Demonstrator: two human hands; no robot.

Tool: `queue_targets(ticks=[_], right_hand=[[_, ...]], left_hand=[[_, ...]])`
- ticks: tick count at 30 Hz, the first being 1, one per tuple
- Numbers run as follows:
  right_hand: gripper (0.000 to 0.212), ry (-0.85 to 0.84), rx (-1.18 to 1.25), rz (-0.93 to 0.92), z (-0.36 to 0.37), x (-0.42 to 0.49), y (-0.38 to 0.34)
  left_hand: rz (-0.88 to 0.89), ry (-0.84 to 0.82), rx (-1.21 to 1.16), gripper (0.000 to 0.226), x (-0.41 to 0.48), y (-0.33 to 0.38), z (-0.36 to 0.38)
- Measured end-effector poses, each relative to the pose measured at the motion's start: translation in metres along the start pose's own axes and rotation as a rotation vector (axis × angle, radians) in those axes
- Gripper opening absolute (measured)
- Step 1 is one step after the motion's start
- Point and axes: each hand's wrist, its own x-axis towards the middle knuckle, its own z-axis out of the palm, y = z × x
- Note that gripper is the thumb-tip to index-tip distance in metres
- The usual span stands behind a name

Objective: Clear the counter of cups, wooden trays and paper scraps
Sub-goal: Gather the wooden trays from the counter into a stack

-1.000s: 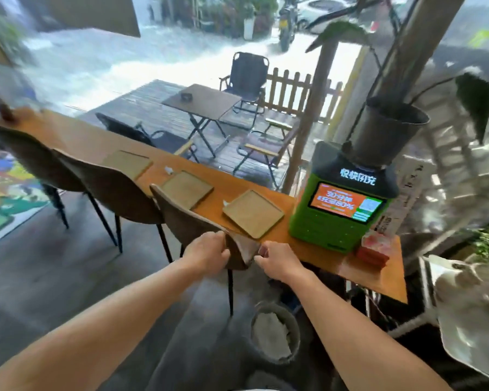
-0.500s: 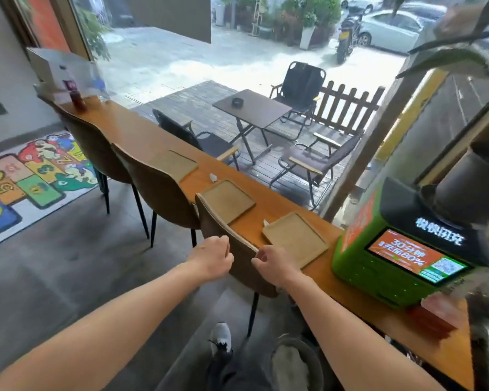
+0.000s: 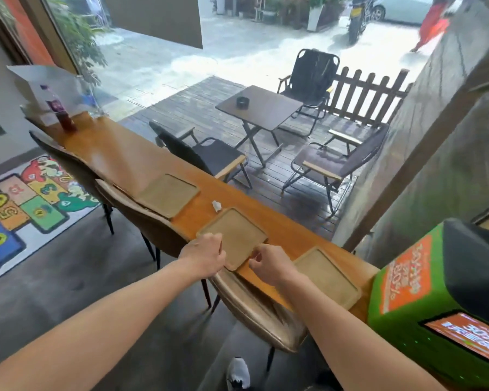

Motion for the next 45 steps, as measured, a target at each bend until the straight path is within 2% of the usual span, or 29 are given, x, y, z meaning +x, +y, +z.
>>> queue_targets(ticks=[6, 11, 21, 27, 31, 35, 38, 41, 45], right_hand=[[0.021, -0.038, 0.034, 0.036, 0.001, 0.043, 0.0], [0.025, -0.026, 0.046, 0.09, 0.004, 0.071, -0.005], [0.024, 0.084, 0.128, 0.427, 0.017, 0.122, -0.011], [0.016, 0.033, 0.168, 0.62, 0.045, 0.152, -0.04], [0.016, 0.026, 0.232, 0.747, 0.067, 0.156, -0.044], [0.032, 0.026, 0.26, 0.857, 0.082, 0.157, -0.032], [0.035, 0.081, 0.316, 0.96, 0.097, 0.161, -0.023], [0.042, 0.106, 0.41, 1.023, 0.116, 0.168, -0.017], [0.057, 0.221, 0.637, 1.124, 0.131, 0.178, -0.015]], left_hand=[[-0.021, -0.054, 0.056, 0.011, 0.051, -0.035, -0.012], [0.06, -0.132, 0.107, 0.014, 0.097, -0.041, -0.012], [0.37, -0.347, 0.14, 0.013, 0.204, -0.069, 0.0], [0.484, -0.499, 0.202, 0.012, 0.254, -0.108, -0.003], [0.46, -0.584, 0.229, 0.021, 0.277, -0.131, -0.002], [0.407, -0.603, 0.216, 0.022, 0.289, -0.145, 0.01], [0.346, -0.602, 0.184, 0.024, 0.289, -0.154, 0.022], [0.247, -0.607, 0.114, 0.034, 0.284, -0.162, 0.039], [0.017, -0.596, -0.138, 0.048, 0.281, -0.161, 0.059]])
